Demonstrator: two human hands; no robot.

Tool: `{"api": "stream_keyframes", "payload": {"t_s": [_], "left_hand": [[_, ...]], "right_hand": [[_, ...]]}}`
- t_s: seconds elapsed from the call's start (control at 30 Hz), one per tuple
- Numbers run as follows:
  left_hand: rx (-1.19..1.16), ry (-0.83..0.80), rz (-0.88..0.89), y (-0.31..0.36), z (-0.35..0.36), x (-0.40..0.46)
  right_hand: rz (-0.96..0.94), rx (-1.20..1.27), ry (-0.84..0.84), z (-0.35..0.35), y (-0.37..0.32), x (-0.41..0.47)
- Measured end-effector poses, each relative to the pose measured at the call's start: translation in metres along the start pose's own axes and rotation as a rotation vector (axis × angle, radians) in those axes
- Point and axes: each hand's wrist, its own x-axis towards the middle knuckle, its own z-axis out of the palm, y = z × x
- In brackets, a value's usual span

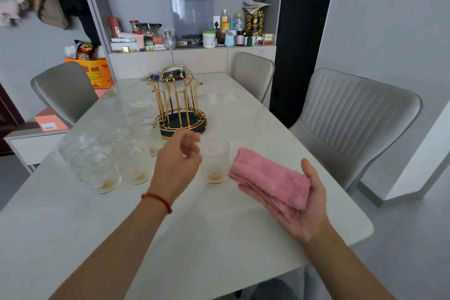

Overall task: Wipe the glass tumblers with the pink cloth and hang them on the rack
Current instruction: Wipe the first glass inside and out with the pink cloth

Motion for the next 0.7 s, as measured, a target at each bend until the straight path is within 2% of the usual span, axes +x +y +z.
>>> {"api": "stream_keyframes", "payload": {"t_s": [0.03,0.1,0.17,0.27,0.33,0.47,0.57,0.63,0.7], "left_hand": [[0.028,-0.02,-0.153,-0.012,0.008,-0.004],[0.061,-0.206,-0.386,-0.035,0.03,-0.006],[0.071,-0.269,-0.385,-0.044,0.046,-0.002],[0.054,-0.189,-0.323,-0.046,0.061,0.005],[0.025,-0.17,-0.293,-0.044,0.063,0.002],[-0.022,-0.147,-0.239,-0.034,0.062,0.007],[0.003,-0.104,-0.247,-0.035,0.045,0.017],[-0.017,-0.138,-0.225,-0.043,0.033,0.022],[-0.091,-0.216,-0.196,-0.047,0.023,0.025]], "right_hand": [[-0.055,-0.042,0.055,0.0,-0.005,0.0],[-0.135,-0.115,0.153,-0.004,-0.012,0.01],[-0.18,-0.18,0.189,-0.004,-0.013,0.026],[-0.25,-0.264,0.286,0.004,-0.012,0.056],[-0.23,-0.371,0.31,0.012,-0.004,0.073],[-0.244,-0.631,0.178,0.041,0.024,0.099],[-0.119,-0.531,-0.024,0.047,0.026,0.115],[-0.035,-0.501,-0.16,0.036,0.022,0.125],[-0.049,-0.615,-0.197,0.026,0.025,0.128]]}}
